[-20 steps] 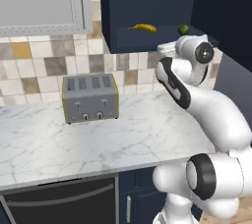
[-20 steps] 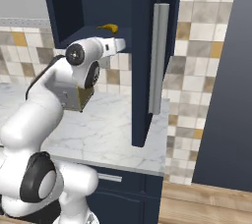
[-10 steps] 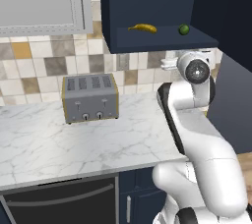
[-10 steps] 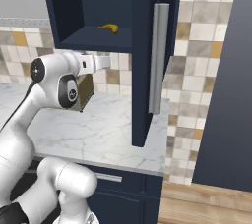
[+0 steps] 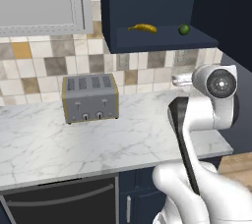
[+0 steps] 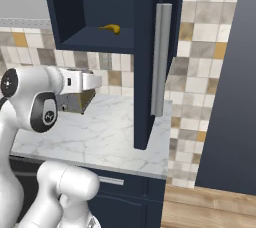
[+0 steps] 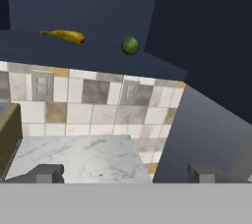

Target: Pick the banana, avocado from the counter and place them in the cabinet. Then close the cabinet.

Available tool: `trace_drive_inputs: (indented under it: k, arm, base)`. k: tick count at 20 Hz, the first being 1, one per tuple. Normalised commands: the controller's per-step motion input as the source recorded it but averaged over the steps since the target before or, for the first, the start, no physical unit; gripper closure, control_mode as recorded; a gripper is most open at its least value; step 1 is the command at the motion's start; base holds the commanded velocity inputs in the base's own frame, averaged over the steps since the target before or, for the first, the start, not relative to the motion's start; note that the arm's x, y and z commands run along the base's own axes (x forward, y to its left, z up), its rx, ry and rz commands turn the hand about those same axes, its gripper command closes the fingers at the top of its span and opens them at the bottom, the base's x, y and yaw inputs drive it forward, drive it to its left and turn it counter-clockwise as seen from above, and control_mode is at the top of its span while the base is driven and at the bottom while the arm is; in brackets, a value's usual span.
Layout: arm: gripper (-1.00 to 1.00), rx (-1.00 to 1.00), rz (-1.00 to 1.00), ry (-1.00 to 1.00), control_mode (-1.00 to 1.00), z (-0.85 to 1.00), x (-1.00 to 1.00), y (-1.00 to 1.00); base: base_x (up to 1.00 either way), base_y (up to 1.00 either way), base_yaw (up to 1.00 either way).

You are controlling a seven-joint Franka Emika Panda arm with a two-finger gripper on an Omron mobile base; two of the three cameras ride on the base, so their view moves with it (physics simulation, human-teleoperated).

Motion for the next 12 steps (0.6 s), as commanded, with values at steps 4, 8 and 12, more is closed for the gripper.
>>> trace_drive_inputs:
  k: [4, 8, 12]
  arm:
    - [-1.00, 0.08, 0.00, 0.00, -1.00, -0.03, -1.00, 0.00]
    - [-1.00, 0.10, 0.00, 0.00, -1.00, -0.10, -1.00, 0.00]
    - [-1.00, 0.12, 0.00, 0.00, -1.00, -0.10, -1.00, -0.02]
  base:
    - [0.00, 0.00, 0.00]
    - [0.00, 0.00, 0.00]
    - [0.00, 0.00, 0.00]
